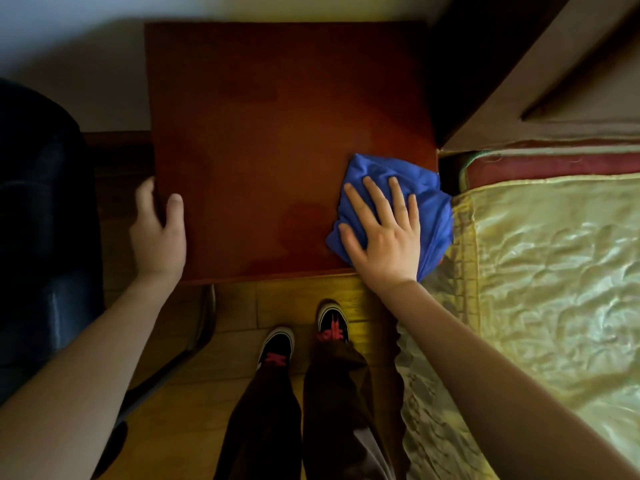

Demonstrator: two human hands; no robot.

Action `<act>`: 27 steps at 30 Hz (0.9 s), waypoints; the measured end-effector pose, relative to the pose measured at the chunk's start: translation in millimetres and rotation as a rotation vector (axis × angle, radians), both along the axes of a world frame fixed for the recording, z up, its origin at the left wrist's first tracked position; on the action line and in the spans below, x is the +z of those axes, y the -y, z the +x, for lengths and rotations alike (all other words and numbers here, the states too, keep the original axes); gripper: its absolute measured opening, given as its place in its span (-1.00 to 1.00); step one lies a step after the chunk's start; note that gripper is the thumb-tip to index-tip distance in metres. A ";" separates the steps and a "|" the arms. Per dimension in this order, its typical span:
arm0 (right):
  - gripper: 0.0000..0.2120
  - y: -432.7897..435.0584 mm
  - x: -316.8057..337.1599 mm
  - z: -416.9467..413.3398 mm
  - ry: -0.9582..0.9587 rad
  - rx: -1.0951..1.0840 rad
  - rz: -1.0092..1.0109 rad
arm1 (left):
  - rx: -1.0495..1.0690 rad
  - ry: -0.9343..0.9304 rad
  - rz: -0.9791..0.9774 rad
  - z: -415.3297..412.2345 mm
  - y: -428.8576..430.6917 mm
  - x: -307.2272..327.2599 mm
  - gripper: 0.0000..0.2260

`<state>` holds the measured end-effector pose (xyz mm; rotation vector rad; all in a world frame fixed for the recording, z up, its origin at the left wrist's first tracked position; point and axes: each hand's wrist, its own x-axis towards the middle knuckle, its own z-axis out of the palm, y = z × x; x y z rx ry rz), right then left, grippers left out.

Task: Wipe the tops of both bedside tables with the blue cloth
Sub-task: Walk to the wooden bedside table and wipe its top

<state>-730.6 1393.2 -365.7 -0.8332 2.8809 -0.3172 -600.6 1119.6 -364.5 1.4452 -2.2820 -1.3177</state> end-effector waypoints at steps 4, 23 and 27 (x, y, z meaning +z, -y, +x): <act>-0.48 30.7 0.3 13.3 0.020 0.008 -0.010 | 0.005 0.009 -0.020 1.3 2.1 -4.9 -0.58; -0.15 18.5 51.5 26.1 0.241 -0.599 -0.001 | -0.019 0.112 0.050 17.5 -11.5 11.5 -0.47; -0.03 24.4 53.3 36.8 0.379 -0.678 0.001 | 0.001 0.143 0.084 24.4 -18.7 16.1 -0.44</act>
